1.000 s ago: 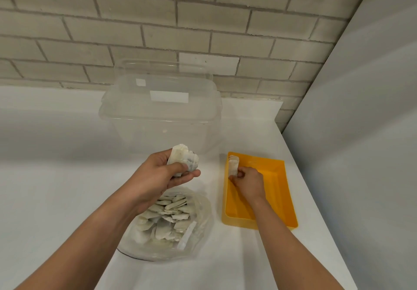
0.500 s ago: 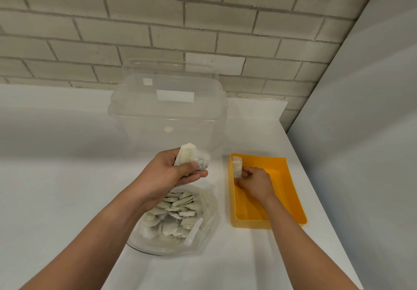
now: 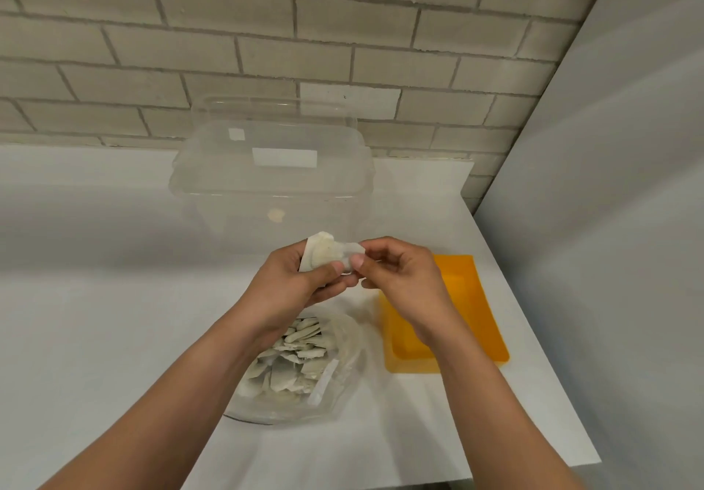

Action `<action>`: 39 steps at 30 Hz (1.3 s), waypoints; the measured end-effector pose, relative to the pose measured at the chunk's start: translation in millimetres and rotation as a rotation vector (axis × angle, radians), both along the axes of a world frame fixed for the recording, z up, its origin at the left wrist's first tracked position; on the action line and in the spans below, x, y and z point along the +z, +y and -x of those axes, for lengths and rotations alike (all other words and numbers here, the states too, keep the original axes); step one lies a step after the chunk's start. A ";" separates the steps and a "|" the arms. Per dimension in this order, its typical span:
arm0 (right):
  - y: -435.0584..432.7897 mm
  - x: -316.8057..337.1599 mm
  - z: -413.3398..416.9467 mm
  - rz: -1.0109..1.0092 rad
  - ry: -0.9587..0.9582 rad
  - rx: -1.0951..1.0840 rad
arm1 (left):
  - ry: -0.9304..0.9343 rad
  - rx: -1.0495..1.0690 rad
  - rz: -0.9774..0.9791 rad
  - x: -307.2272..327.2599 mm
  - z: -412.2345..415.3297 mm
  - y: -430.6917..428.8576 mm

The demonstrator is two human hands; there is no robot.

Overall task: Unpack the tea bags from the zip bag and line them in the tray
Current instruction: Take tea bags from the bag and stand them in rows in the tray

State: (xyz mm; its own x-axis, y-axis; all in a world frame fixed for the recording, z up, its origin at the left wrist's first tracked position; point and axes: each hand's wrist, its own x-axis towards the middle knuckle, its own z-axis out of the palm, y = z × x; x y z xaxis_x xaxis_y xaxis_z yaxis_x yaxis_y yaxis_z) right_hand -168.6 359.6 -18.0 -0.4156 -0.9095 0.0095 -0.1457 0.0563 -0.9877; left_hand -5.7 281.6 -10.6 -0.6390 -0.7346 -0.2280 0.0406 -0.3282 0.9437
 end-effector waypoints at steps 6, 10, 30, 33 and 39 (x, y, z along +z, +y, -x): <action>0.4 25.0 20.4 0.042 0.526 0.066 | -0.037 -0.049 -0.057 -0.2 -3.1 3.2; -3.2 55.6 19.6 -0.004 0.907 0.299 | -0.021 -0.120 -0.067 -0.5 -0.9 6.1; 0.7 33.4 21.5 0.008 0.546 0.155 | 0.059 -0.098 -0.041 -1.5 8.3 6.4; -0.2 23.1 20.7 0.021 0.480 0.071 | 0.052 -0.095 -0.083 -2.4 10.8 6.4; 4.7 22.9 29.0 0.092 0.162 -0.049 | 0.077 -0.095 -0.153 -3.0 12.5 6.1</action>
State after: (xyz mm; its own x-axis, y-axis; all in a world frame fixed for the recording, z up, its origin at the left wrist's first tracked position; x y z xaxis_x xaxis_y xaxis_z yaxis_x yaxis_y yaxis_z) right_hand -197.7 364.3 4.9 -0.4455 -0.8806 0.1616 -0.3022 -0.0221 -0.9530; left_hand -18.2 287.7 -13.6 -0.7240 -0.6305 -0.2800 0.0727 -0.4733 0.8779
